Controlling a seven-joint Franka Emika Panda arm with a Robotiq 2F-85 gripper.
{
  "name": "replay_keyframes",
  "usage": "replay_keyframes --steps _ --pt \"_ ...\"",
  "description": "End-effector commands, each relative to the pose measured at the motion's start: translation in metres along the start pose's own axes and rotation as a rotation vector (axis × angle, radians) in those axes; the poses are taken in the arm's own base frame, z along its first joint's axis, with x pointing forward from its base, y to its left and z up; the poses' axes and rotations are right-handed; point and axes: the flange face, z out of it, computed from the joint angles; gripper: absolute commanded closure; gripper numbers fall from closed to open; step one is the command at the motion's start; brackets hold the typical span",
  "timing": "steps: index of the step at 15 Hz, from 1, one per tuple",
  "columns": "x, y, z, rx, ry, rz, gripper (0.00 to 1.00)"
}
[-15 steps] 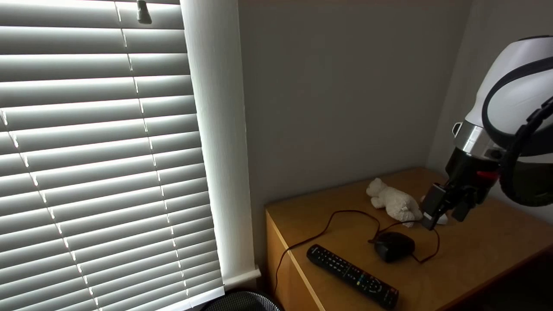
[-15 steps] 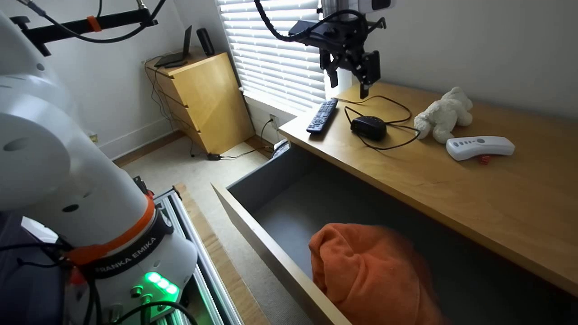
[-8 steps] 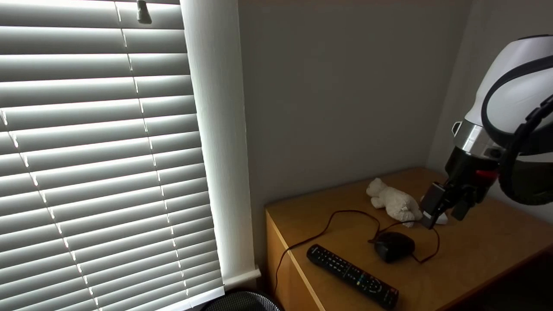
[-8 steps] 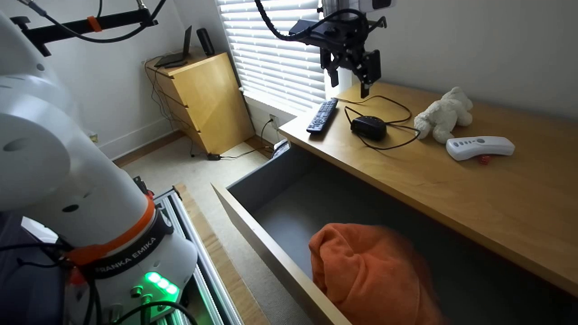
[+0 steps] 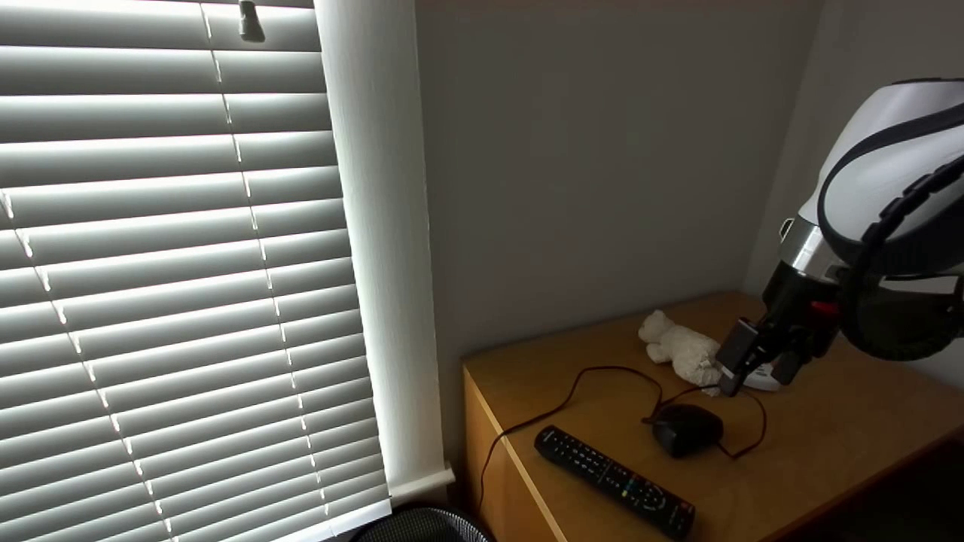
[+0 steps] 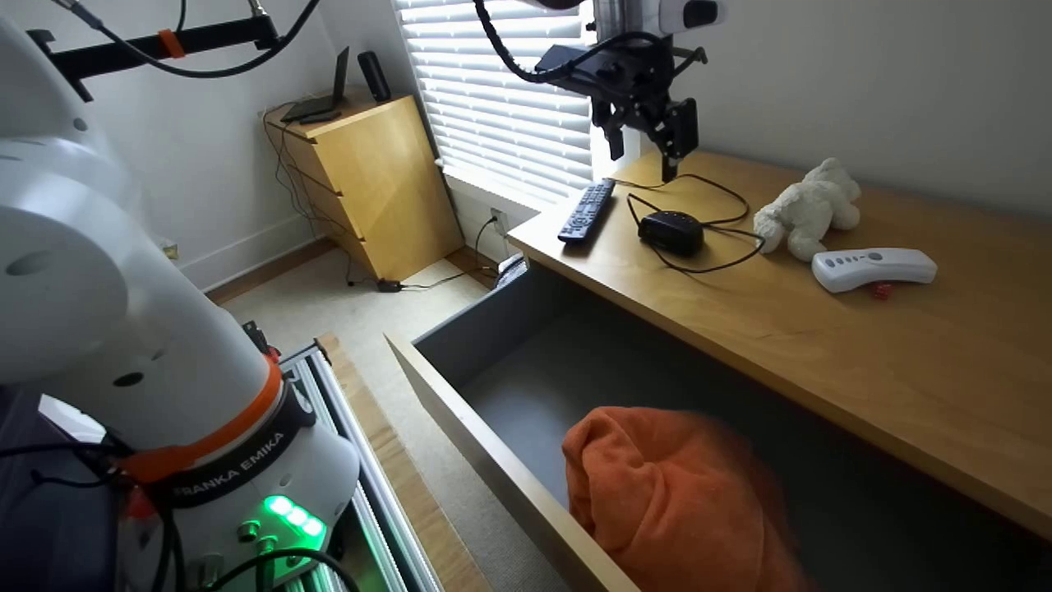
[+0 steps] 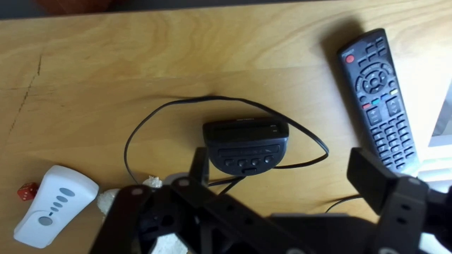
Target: Push a button on the adapter
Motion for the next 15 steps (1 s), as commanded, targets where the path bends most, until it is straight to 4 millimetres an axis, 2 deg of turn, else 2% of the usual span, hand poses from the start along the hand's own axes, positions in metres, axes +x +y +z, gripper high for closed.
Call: replay_keyframes --steps 1,4,10,11,15 --pt "0.014 0.005 0.024 0.031 0.016 0.03 0.25" --pt "0.028 0.005 0.038 0.05 0.038 0.044 0.51" --pt "0.052 0.011 0.063 0.081 0.065 0.086 0.95" --pt "0.055 0.013 0.066 0.081 0.07 0.093 1.0" --pt "0.062 0.018 0.081 0.087 0.094 0.125 1.0"
